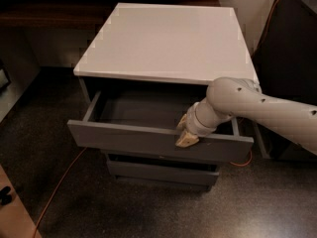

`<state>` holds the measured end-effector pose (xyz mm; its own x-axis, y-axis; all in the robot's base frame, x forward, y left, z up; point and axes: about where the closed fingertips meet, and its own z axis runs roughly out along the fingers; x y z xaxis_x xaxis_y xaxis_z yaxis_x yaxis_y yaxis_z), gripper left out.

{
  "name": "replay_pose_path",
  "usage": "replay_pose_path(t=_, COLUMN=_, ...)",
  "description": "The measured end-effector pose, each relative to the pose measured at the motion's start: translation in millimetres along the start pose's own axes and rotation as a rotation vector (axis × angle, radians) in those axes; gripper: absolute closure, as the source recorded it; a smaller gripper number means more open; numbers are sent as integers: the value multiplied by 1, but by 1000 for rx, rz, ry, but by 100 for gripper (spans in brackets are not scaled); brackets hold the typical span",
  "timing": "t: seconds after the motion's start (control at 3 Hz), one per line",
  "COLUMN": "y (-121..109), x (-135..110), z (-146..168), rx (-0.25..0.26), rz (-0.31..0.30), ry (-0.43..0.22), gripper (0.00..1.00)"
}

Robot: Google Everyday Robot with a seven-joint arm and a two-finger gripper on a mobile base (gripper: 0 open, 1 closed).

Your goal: Open top drawer

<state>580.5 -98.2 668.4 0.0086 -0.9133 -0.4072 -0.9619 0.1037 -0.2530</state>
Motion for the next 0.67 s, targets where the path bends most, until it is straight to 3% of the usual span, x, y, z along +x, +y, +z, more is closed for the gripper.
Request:
replay_pose_path(t=0.33, y=6, x=0, z=-1, rx=-4, rz=-4, ry=-1, gripper=100)
replay_pose_path(t=0.67, y=48, x=-3, z=-10, rx=-34, rz=-35, ry=-12, gripper=100)
